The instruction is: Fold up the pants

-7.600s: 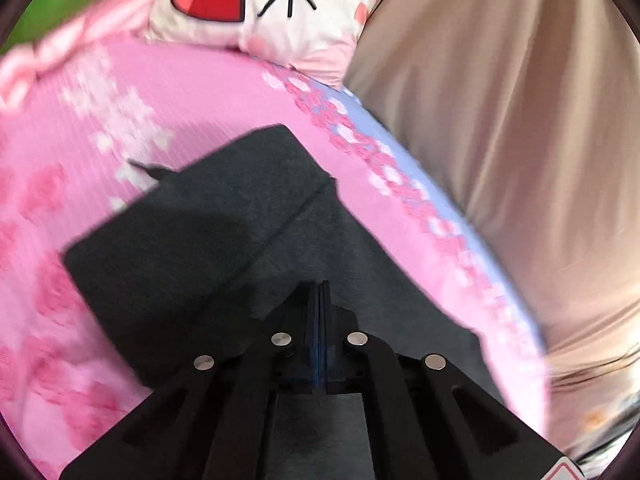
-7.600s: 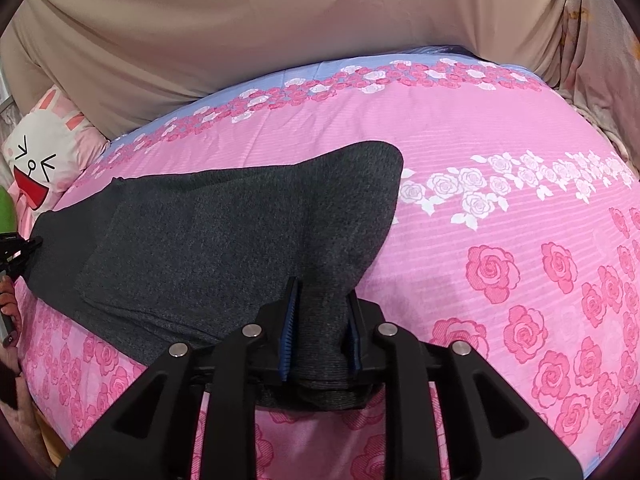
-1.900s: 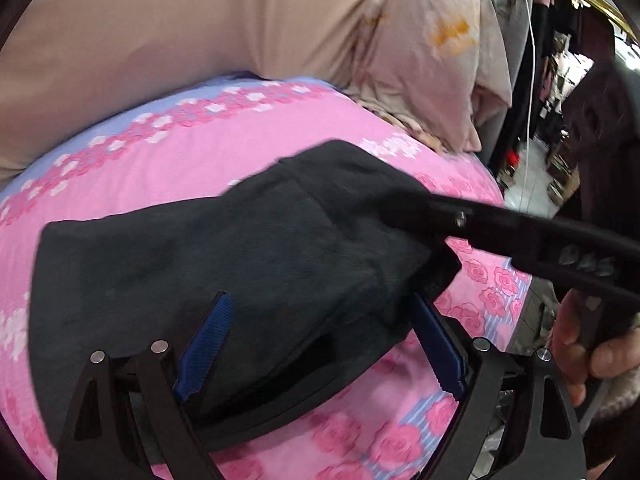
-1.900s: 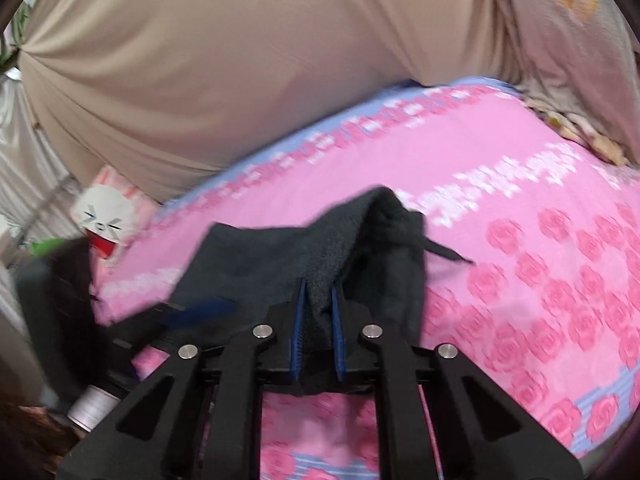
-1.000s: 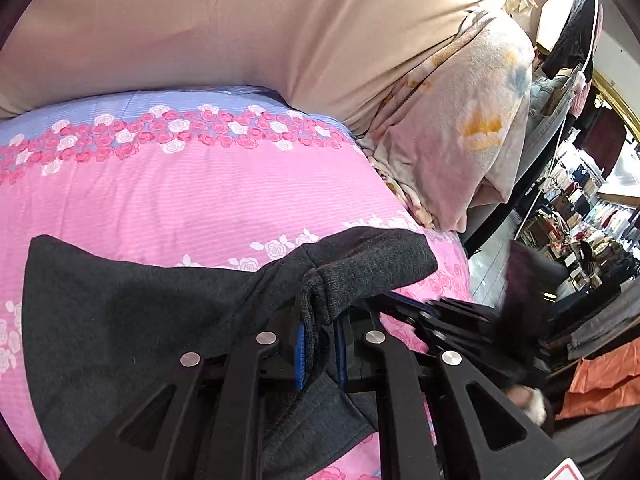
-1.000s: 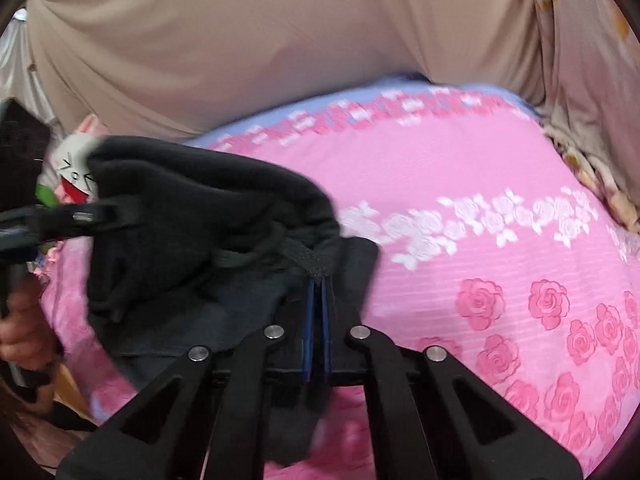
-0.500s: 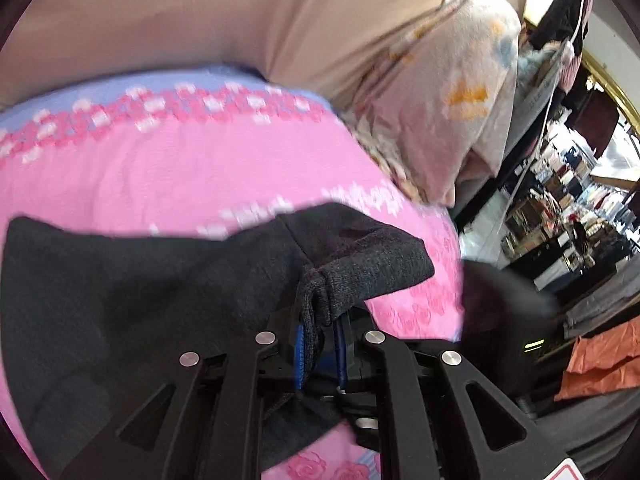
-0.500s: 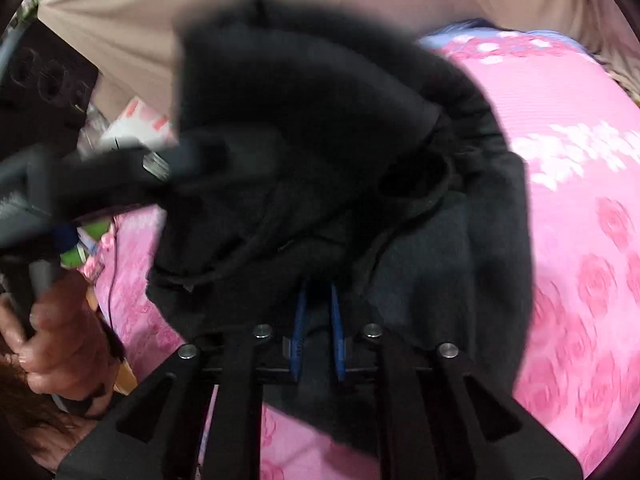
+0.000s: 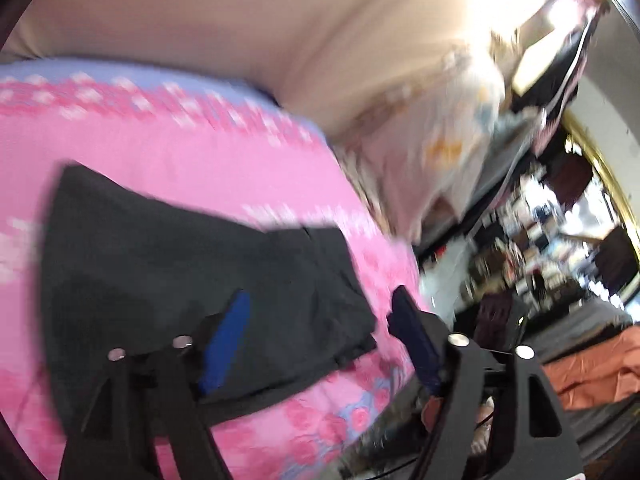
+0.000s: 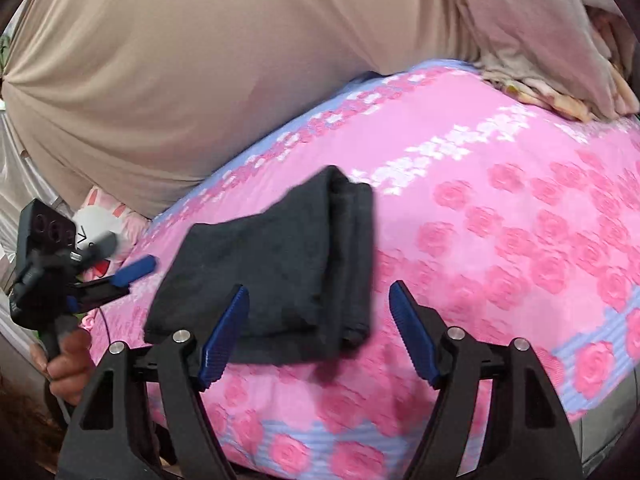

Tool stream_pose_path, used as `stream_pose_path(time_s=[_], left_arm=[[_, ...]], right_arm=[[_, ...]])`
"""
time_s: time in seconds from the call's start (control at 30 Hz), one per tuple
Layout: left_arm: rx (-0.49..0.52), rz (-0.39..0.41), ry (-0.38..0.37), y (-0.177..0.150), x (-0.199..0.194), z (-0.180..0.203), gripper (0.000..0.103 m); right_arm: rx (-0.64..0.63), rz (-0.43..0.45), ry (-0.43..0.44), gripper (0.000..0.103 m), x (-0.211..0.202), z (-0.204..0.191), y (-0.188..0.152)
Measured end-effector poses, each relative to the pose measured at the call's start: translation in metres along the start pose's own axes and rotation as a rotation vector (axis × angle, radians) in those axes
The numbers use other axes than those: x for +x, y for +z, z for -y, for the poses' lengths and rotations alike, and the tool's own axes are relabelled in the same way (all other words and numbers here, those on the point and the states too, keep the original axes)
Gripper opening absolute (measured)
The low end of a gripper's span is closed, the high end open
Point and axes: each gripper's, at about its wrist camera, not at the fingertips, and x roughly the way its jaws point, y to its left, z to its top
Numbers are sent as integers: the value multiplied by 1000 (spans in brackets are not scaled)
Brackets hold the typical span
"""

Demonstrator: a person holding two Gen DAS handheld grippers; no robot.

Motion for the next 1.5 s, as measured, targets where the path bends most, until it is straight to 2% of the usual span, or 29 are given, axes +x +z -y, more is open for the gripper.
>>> stream_pose_path(time_s=[0.07,0.1,0.13,0.2,0.23,0.33,0.4,0.43,0.47,0.5,0.53,0.6,0.63,0.7,0.73,0.77,0.8,0.83,0.9,0.97,1.07,1.13,1.2,1.27,1.3,1.33,1.37,1.43,1.5], left_arm=[[-11,73,116,5,-26,-17,75],[-12,104,216,7,-36,-28,76],[-21,125,295,8,-41,-39,76],[-67,140,407,6,-46,-63,76],[-102,134,426,5,-46,-74,76],[-156,105,405,-3,-45,-90,76],[-166,72,384,-10,-38,-95,76],[-168,44,378,-13,-31,-100,76],[-175,24,374,-16,-26,-103,76],[-196,-11,368,-20,-17,-109,76],[-212,-29,365,-24,-11,-113,76],[-260,-51,349,-29,-2,-124,78],[-253,-20,333,-31,-4,-124,83],[-230,-2,323,-34,0,-119,84],[-213,1,314,-35,3,-117,82],[-209,-6,304,-35,7,-116,57],[-208,-26,301,-35,11,-117,16],[-214,-49,277,-34,14,-118,13],[-225,-23,249,-28,3,-120,6],[-191,27,231,-19,-20,-111,6],[-121,119,276,-9,-69,-96,6],[-97,159,361,-10,-104,-94,6],[-102,125,437,-18,-120,-106,7],[-118,25,481,-36,-113,-124,12],[-123,-8,505,-44,-108,-128,12],[-115,-20,548,-52,-104,-129,12],[-91,0,583,-57,-103,-124,15],[-48,38,624,-60,-106,-112,28],[-28,72,617,-58,-105,-102,56]], right_arm=[[-49,-15,-26,70,8,-15,0],[-59,-23,-30,68,14,-18,-2],[-78,-36,-34,43,23,-22,-3],[-157,-48,-128,5,37,-35,-3],[-178,-29,-143,4,33,-41,-2],[-170,21,-183,5,8,-43,4],[-121,-24,-211,11,16,-24,-1],[-103,-52,-240,24,24,-15,-4],[-67,-43,-258,36,26,-7,-8],[-28,-20,-250,54,22,-3,-10],[14,-21,-219,59,20,0,-10],[54,-41,-149,61,22,5,-11],[80,-61,-119,62,27,8,-12],[112,-80,-101,67,39,14,-16],[114,-64,-99,61,41,14,-17],[113,-63,-92,53,43,13,-17],[126,-64,-76,39,44,9,-16],[125,-61,-77,33,45,5,-15],[56,-31,-124,30,40,-18,-6],[10,2,-77,30,30,-47,4],[-100,24,-28,30,25,-97,7],[-113,-17,2,31,42,-110,-3],[-107,-91,-11,38,65,-108,-23],[-109,-166,-98,47,87,-100,-49],[-93,-132,-108,61,82,-96,-53],[-71,-125,-106,61,74,-97,-50],[-81,-117,-118,61,69,-102,-44],[-173,-31,-169,61,50,-125,-23],[-236,3,-157,61,45,-144,-10]])
